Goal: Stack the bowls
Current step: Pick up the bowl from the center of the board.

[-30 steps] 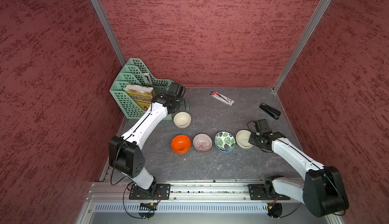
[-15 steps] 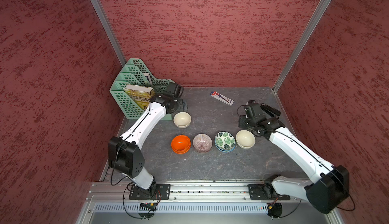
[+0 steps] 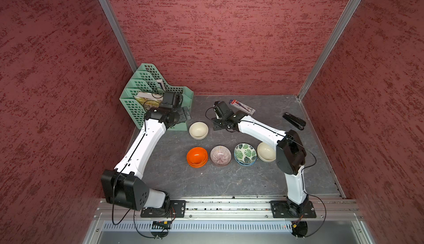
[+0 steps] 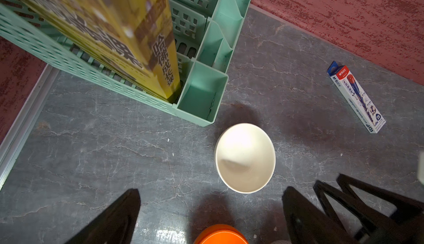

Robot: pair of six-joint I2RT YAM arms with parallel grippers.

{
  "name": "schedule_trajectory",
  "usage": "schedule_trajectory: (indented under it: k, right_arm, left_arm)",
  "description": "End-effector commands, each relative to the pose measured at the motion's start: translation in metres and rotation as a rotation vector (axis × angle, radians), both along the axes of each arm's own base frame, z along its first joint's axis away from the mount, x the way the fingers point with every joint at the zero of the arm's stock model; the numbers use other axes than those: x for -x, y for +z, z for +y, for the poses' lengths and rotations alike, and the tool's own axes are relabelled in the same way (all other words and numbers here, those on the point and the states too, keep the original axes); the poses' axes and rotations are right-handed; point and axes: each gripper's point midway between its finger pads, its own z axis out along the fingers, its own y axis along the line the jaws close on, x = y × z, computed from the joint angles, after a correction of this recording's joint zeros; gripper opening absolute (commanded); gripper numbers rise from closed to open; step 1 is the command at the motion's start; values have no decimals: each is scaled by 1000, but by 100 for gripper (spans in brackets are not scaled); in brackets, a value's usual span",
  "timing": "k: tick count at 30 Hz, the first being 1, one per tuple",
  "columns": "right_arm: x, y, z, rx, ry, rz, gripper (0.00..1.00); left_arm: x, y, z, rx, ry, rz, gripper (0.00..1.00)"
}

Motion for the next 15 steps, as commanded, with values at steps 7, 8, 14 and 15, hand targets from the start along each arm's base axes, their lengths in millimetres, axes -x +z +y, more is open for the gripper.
schedule_trajectory:
  k: [7, 8, 14, 15]
  right_arm:
    - [-9, -21, 50, -52, 65, 38, 53]
    - [-9, -26, 50, -46, 63, 44, 53]
    - [-8, -47, 54, -32, 66, 74, 53]
    - [-8, -50, 55, -32, 67, 78, 53]
  left_arm:
    - [18, -11, 4, -22, -5, 29, 100]
    - [18, -12, 3, -22, -6, 30, 100]
    - [17, -12, 2, -18, -12, 26, 100]
    - [16, -12, 2, -16, -13, 25, 100]
